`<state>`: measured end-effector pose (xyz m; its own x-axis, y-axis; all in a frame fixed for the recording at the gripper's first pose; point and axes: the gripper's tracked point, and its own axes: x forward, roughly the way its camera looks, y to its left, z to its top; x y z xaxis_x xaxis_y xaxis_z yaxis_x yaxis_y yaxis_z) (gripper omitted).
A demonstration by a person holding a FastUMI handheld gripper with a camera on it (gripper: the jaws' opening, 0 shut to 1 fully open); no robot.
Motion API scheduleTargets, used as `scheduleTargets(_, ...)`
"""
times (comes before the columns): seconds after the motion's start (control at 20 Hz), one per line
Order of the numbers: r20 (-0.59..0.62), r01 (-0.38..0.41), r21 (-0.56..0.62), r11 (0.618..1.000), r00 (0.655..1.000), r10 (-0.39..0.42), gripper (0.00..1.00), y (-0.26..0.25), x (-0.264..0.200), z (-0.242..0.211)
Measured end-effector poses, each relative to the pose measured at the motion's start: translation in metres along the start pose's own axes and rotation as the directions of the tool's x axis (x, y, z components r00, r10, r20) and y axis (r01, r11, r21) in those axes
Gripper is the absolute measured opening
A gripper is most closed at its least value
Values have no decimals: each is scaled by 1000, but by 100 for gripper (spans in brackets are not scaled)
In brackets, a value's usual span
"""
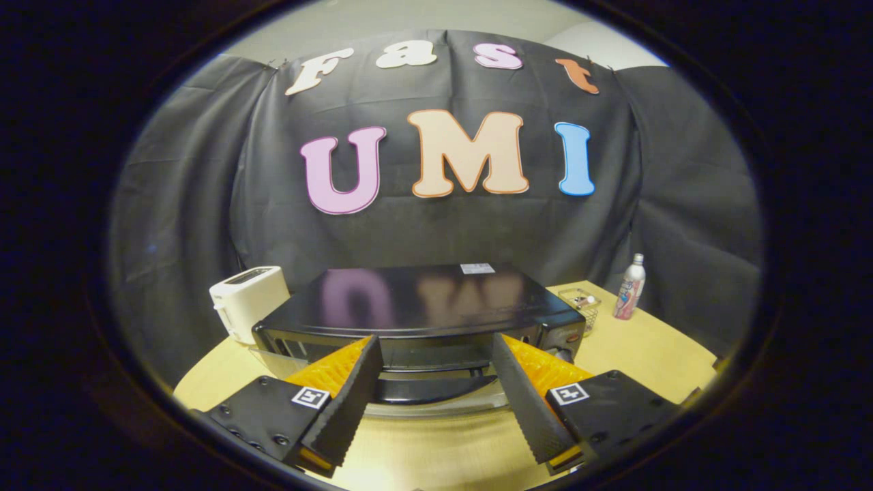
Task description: Open the toaster oven, put the food inside, and close the toaster oven door.
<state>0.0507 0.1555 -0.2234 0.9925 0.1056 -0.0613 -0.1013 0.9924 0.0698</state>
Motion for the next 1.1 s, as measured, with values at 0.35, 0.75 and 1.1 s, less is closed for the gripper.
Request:
scheduleTargets(0.35, -154, 39, -4, 999, 987, -39, 100, -8, -38, -30)
scheduleTargets(0.75, -347, 115, -50, 992, 929, -125, 100, -21, -63, -99)
scheduleTargets(1.1, -546, 152, -2, 988, 828, -129, 100, -25, -73, -180)
